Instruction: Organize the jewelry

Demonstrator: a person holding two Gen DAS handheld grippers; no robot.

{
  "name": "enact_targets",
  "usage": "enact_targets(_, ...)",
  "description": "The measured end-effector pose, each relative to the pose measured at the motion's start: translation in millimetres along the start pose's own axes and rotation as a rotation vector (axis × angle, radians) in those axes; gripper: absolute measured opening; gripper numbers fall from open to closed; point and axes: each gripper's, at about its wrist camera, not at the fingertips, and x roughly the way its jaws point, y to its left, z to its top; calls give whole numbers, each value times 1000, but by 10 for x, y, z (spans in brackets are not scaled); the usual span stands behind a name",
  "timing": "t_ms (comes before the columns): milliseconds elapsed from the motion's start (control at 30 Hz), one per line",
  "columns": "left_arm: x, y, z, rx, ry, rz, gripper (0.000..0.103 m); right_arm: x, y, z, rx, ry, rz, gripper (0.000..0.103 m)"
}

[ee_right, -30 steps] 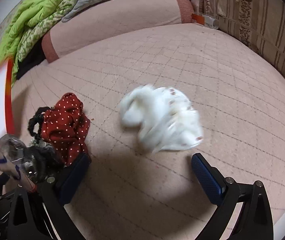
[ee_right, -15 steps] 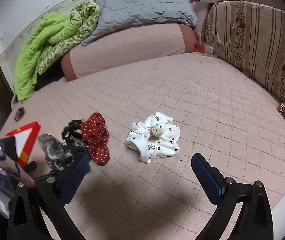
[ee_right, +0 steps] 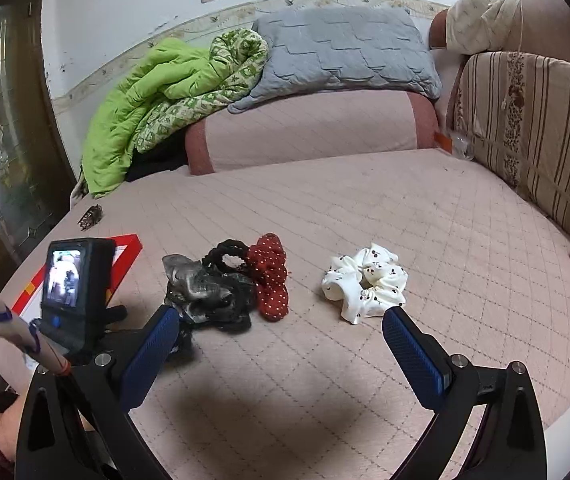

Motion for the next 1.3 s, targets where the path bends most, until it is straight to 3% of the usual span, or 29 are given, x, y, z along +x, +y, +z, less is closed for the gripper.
enact_targets(100, -429, -24, -67, 7, -113, -30, 103, -53, -47, -4, 23, -21, -4, 103)
enact_targets(233, -930, -5, -112, 24, -246, -12, 103, -146, -104, -15, 60, -47, -17, 103)
enact_targets(400, -1171, 67, -158, 10, -294, -15, 103, -282, -77, -41, 39, -70, -15, 103)
enact_targets(1300, -1154, 217, -230, -17, -289, 35, 103, -358, 34, -103, 4, -65, -2, 103)
